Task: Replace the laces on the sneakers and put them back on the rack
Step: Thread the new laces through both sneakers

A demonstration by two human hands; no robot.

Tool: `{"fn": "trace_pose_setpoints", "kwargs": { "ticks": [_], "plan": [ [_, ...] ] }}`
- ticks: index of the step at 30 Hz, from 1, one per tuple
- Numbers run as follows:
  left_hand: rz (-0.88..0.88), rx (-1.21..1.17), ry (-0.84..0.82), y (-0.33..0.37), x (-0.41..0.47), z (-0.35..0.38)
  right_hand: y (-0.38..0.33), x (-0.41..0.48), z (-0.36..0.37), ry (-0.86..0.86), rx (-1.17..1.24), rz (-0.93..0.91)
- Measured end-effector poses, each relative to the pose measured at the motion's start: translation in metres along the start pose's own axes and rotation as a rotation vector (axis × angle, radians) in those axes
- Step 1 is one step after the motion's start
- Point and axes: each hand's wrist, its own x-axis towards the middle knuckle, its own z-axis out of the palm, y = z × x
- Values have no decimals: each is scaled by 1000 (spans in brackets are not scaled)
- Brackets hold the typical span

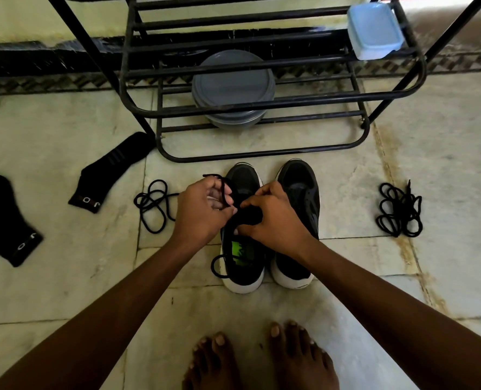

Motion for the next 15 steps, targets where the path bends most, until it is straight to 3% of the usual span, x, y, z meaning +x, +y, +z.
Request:
{"fn": "trace_pose_setpoints", "kwargs": {
  "ticks": [4,9,15],
  "plan": [
    [-41,30,-44,0,8,-2,-7,2,-3,-20,24,69],
    [-287,-201,-54,-3,9,-2,-15,7,3,39,22,149],
    [-226,-170,-17,-14,4,2,-16,10,15,131,42,200]
  ]
}}
